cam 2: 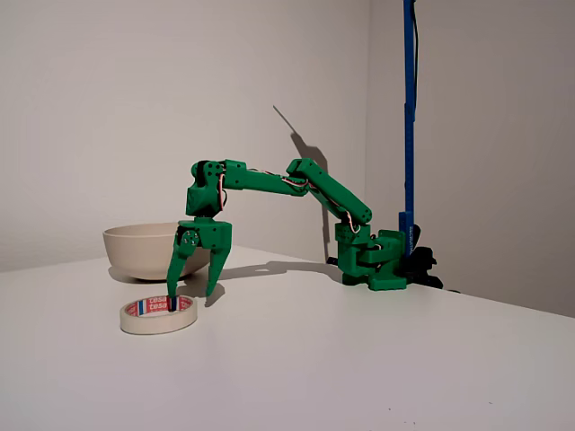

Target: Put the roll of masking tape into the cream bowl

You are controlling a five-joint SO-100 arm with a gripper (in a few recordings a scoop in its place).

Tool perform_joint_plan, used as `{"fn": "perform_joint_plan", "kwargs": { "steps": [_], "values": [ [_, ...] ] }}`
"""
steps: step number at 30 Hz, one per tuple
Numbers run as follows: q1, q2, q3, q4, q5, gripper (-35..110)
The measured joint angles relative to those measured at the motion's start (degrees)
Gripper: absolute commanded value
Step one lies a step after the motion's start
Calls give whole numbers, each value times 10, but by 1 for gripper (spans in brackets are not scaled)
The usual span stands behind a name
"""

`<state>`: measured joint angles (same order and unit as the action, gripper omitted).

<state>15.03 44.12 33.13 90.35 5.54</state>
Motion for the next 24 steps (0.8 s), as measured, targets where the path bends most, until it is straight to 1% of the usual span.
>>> {"fn": "perform_joint_plan", "kwargs": {
  "steps": [10, 15, 17, 18, 24],
  "values": [
    [2, -49, 0, -18, -2, 15],
    [1, -50, 0, -28, 4, 6],
    [-4, -50, -1, -30, 4, -1],
    [-5, -50, -4, -34, 4, -7],
    [-13, -50, -4, -40, 12, -8]
  ]
}}
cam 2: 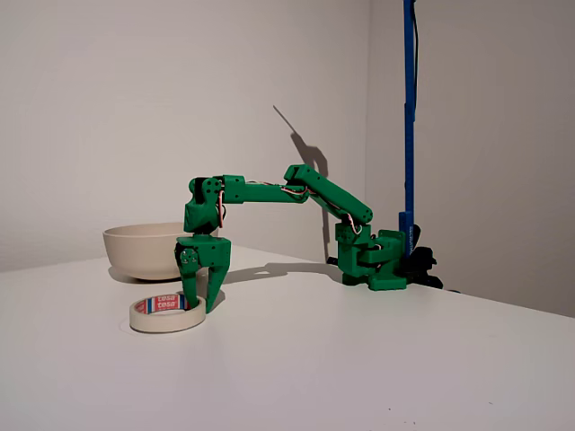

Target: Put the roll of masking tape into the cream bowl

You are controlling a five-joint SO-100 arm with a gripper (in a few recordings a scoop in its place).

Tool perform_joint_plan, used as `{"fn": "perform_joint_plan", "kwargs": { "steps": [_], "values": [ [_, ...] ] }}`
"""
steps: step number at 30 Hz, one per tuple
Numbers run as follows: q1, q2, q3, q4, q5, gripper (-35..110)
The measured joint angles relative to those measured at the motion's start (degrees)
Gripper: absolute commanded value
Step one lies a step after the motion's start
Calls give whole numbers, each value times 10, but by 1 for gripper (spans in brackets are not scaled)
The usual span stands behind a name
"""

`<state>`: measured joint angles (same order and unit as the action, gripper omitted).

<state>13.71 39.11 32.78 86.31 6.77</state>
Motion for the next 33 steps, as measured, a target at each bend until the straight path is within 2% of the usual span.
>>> {"fn": "perform_joint_plan", "kwargs": {
  "steps": [6, 12, 22, 33],
  "values": [
    [-10, 0, 0, 0, 13, -8],
    [-62, 40, 0, 19, 37, -8],
    [-126, 285, 0, 76, 67, -8],
    [-76, 515, 0, 125, 60, -8]
  ]
}}
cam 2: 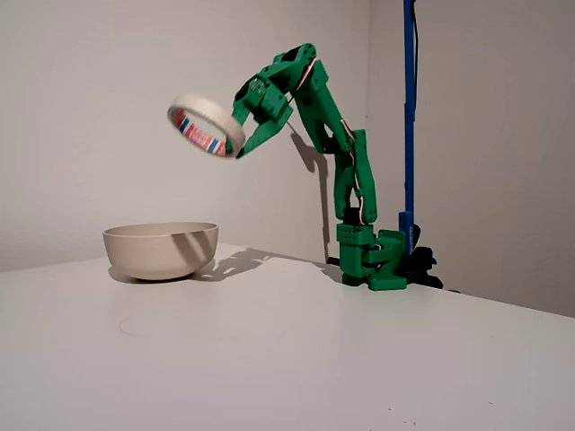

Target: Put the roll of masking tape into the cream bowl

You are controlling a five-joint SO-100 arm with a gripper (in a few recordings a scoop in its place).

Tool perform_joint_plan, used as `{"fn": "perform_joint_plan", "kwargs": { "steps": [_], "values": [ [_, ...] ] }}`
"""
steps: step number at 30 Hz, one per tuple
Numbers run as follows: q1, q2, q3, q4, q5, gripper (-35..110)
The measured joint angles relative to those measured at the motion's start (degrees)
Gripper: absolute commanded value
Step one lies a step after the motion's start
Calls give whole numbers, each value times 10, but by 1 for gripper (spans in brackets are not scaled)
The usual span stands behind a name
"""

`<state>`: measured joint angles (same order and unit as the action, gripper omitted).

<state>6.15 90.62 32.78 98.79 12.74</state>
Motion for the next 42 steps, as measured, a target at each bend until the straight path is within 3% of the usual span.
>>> {"fn": "perform_joint_plan", "kwargs": {
  "steps": [10, 17, 28, 35, 42],
  "values": [
    [149, 167, -1, 11, -48, -8],
    [298, 179, -1, -19, -85, -8],
    [490, 21, -1, -159, -129, -8],
    [517, -121, 0, -226, -160, -8],
    [512, -239, 0, -214, -183, -8]
  ]
}}
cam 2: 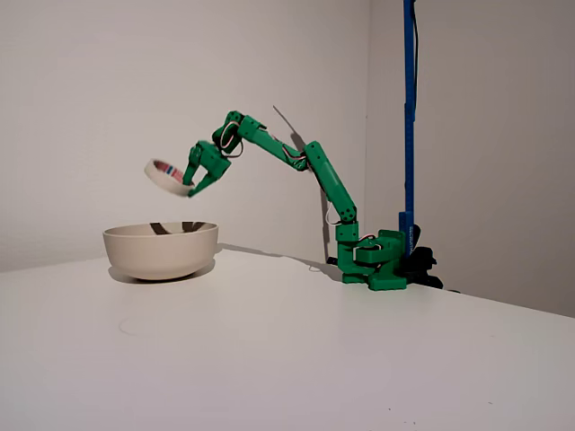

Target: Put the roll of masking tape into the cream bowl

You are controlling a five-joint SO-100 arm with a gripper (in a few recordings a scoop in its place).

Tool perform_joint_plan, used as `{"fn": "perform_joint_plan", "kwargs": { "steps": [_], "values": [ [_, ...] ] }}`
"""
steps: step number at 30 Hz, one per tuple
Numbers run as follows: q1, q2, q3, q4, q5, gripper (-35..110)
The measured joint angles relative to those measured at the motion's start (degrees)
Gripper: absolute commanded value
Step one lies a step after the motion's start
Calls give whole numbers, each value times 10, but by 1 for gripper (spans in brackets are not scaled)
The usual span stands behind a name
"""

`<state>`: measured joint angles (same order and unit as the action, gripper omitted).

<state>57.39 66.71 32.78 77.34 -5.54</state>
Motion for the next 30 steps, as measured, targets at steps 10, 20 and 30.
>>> {"fn": "perform_joint_plan", "kwargs": {
  "steps": [10, 20, 30],
  "values": [
    [0, -92, 0, 45, -12, -8],
    [-12, -112, 0, 45, 13, 16],
    [-14, -52, 0, 5, 99, -4]
  ]
}}
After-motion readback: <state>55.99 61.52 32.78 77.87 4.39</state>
